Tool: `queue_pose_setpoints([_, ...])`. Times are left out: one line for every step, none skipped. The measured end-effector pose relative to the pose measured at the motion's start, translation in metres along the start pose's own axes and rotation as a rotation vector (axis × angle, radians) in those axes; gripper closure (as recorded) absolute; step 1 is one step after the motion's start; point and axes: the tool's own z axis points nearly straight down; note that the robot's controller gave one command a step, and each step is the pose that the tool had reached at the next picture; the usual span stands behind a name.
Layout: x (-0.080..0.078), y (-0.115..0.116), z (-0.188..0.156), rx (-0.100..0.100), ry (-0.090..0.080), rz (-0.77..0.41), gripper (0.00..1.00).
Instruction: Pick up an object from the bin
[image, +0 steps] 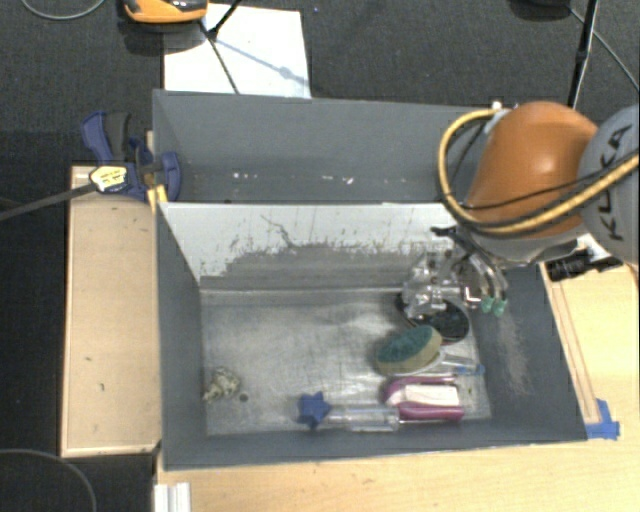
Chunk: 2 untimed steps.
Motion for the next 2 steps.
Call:
queue_pose_setpoints([0.000,-0.001,0.000,0.001,0.000,0.004,0.00])
queue_pose_setpoints([0.023,-0.039,0.132,-0.001,-0.004,-0.159,0.00])
